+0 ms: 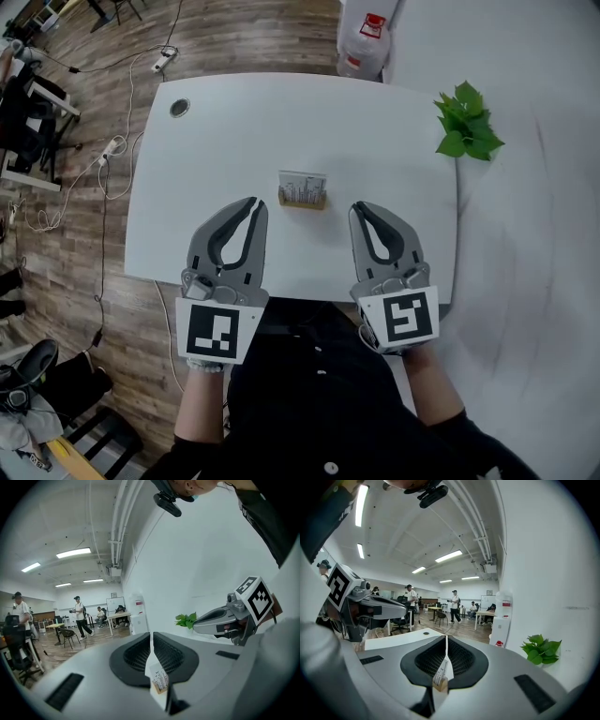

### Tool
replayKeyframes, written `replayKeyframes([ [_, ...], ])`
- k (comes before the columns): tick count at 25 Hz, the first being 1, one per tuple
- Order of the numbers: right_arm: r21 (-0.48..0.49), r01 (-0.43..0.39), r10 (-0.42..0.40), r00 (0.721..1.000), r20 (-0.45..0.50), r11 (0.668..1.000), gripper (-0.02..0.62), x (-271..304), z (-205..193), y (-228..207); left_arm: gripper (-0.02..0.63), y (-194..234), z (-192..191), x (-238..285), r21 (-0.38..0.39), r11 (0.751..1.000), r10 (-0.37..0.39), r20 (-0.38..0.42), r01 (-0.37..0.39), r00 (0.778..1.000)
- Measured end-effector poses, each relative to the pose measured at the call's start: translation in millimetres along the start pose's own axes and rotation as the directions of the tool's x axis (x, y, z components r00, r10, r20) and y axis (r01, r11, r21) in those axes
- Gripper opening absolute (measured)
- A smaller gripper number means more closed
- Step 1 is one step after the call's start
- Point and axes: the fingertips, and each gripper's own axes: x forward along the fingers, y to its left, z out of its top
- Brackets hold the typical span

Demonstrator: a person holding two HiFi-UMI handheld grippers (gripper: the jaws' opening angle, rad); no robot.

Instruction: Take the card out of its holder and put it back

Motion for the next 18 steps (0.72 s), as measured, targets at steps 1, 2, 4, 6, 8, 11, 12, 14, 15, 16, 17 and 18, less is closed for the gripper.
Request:
replayKeyframes([
  [1, 0.002, 0.0, 0.0, 1.0, -0.008, 1.0, 0.048, 2.0, -1.9, 0.1, 0.015, 0.3, -2.3, 2.7, -0.003, 1.0, -0.005, -0.005, 0.005, 1.0],
  [2, 0.006, 0.001, -0.001, 1.0, -0.019, 1.0, 0.048, 4.1, -4.3, 0.2, 0.015, 0.5, -5.0, 5.3, -0.006, 1.0, -0.01, -0.01, 0.01, 1.0],
  [4, 0.015, 0.01, -0.009, 0.999, -0.031, 1.0, 0.048, 8.7, -9.9, -0.8, 0.015, 0.9, -11.0, 10.8, -0.012, 1.0, -0.023, -0.02, 0.023, 1.0],
  [6, 0.026, 0.02, -0.019, 0.999, -0.038, 0.999, 0.048, 14.1, -15.8, -2.1, 0.017, 1.8, -17.7, 16.2, -0.02, 0.999, -0.037, -0.031, 0.036, 0.999],
  [8, 0.035, 0.024, -0.022, 0.998, -0.052, 0.999, 0.048, 20.6, -21.6, -1.7, 0.017, 3.8, -24.8, 21.9, -0.03, 0.998, -0.048, -0.043, 0.047, 0.998],
  [11, 0.037, 0.015, -0.011, 0.996, -0.091, 0.999, 0.048, 30.9, -31.1, 1.8, 0.017, 6.6, -36.3, 31.3, -0.046, 0.997, -0.065, -0.06, 0.062, 0.996],
  [12, 0.037, 0.008, -0.004, 0.994, -0.107, 0.999, 0.048, 34.3, -34.4, 3.5, 0.018, 6.9, -40.3, 34.7, -0.051, 0.996, -0.073, -0.066, 0.07, 0.995],
  [14, 0.04, 0.002, 0.003, 0.992, -0.128, 0.999, 0.048, 41.2, -41.2, 5.2, 0.045, 6.6, -49.0, 41.8, -0.056, 0.995, -0.092, -0.082, 0.088, 0.992],
  [15, 0.045, 0.002, 0.004, 0.991, -0.136, 0.999, 0.049, 44.4, -45.0, 5.4, 0.061, 6.0, -53.9, 45.3, -0.055, 0.994, -0.1, -0.092, 0.095, 0.991],
  [16, 0.052, 0.003, 0.005, 0.99, -0.143, 0.999, 0.049, 47.3, -48.8, 5.4, 0.068, 5.5, -59.2, 48.5, -0.057, 0.993, -0.107, -0.103, 0.101, 0.989],
  [17, 0.059, 0.004, 0.005, 0.989, -0.151, 0.998, 0.049, 50.3, -52.5, 5.4, 0.074, 5.2, -64.3, 51.6, -0.063, 0.992, -0.114, -0.112, 0.108, 0.987],
  [18, 0.065, 0.005, 0.005, 0.987, -0.158, 0.998, 0.049, 53.3, -55.5, 5.4, 0.081, 5.3, -69.0, 54.5, -0.068, 0.991, -0.123, -0.119, 0.115, 0.985],
])
